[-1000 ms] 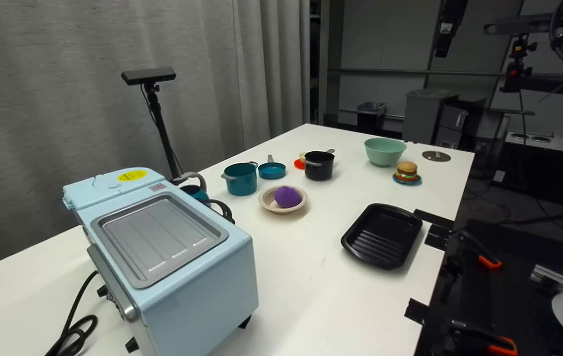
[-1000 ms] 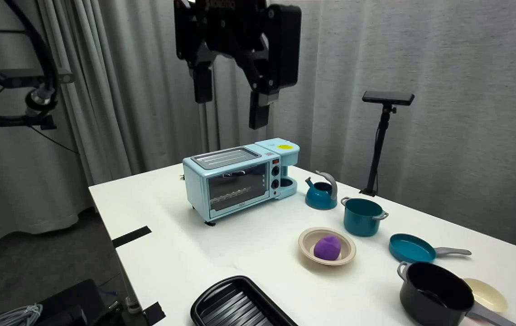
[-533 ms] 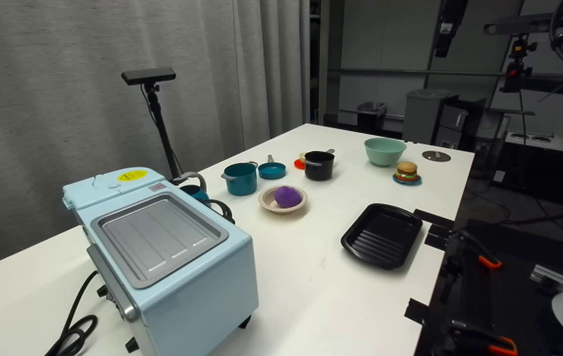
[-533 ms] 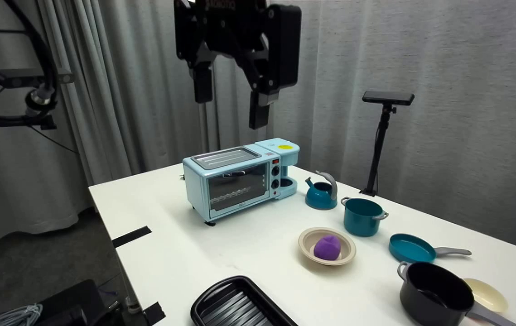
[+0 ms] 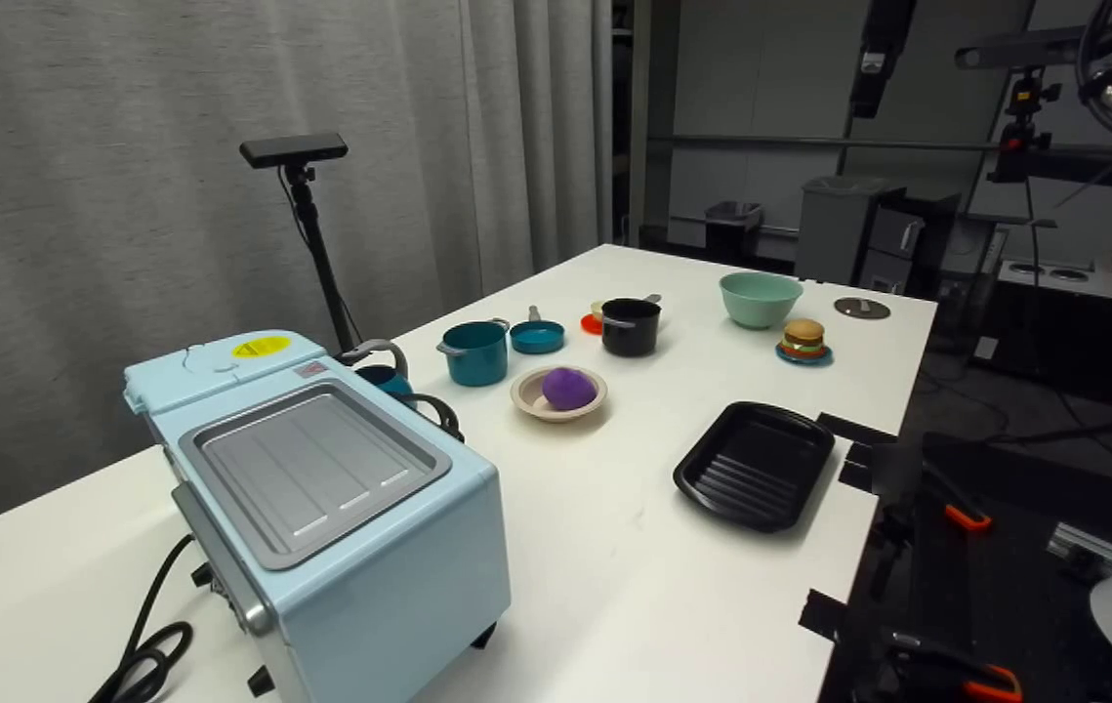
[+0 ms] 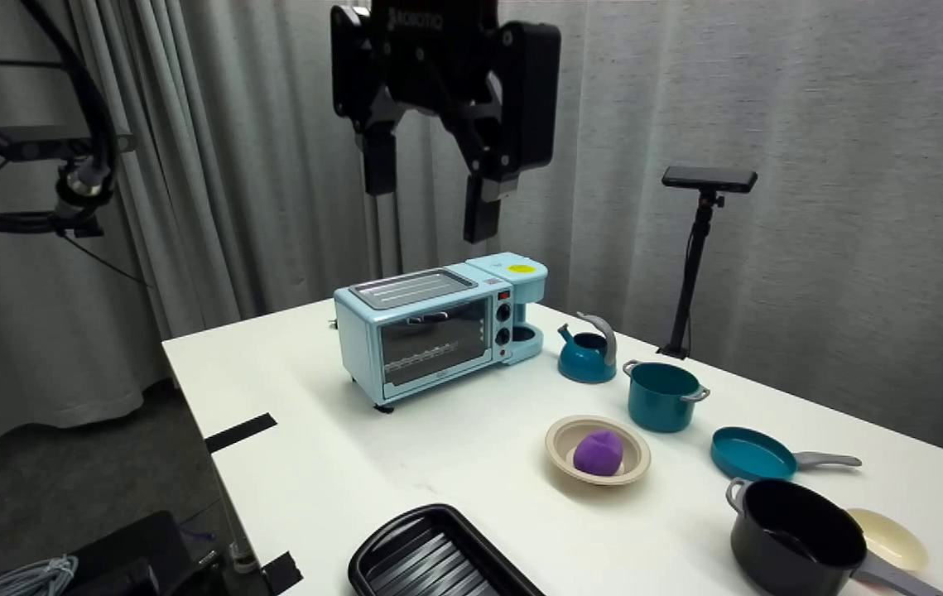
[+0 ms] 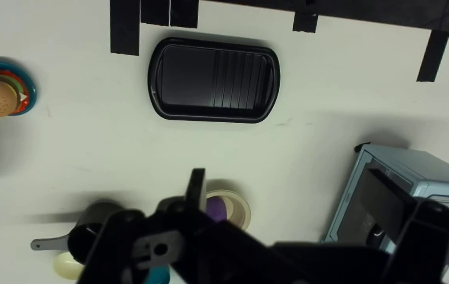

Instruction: Put the purple plushy on the black plate

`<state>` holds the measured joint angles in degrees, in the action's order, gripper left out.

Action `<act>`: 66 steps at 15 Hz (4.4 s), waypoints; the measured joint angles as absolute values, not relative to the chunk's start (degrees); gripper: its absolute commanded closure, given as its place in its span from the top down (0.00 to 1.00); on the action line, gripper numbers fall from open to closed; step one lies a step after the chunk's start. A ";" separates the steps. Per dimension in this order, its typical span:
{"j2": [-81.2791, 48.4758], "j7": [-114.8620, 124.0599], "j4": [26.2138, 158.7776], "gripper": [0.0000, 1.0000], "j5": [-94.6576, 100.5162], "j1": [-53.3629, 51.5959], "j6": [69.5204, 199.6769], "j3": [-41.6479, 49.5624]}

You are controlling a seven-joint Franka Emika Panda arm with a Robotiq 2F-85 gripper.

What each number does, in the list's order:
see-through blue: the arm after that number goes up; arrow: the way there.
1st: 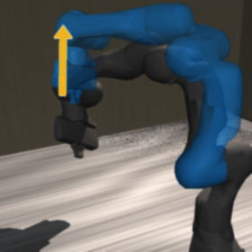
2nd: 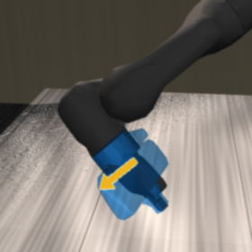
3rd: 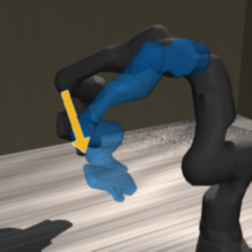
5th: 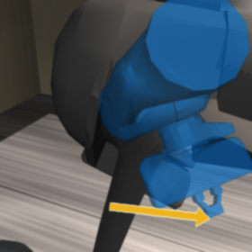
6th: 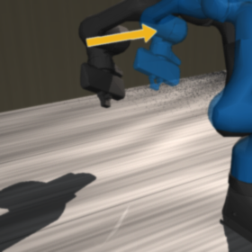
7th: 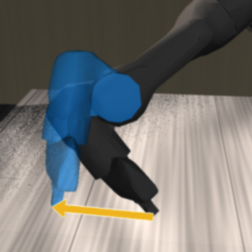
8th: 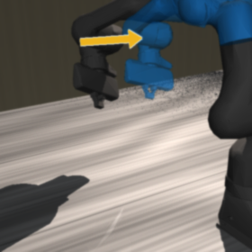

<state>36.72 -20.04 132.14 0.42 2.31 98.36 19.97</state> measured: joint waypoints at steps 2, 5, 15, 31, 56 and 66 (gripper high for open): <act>33.91 -20.05 130.50 1.00 0.49 2.35 98.45 20.02; 28.30 -20.18 131.12 1.00 0.21 2.26 103.54 19.42; -2.11 -21.73 138.08 1.00 -8.78 -0.05 141.46 9.96; -41.98 -17.19 99.46 0.58 -4.24 6.33 149.01 2.44; -23.09 -25.02 112.76 0.06 -4.54 7.47 132.98 -7.14; -5.86 -35.47 137.74 0.06 -11.62 5.80 133.49 -8.50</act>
<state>-5.86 -35.47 137.74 -11.62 5.80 133.49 -8.50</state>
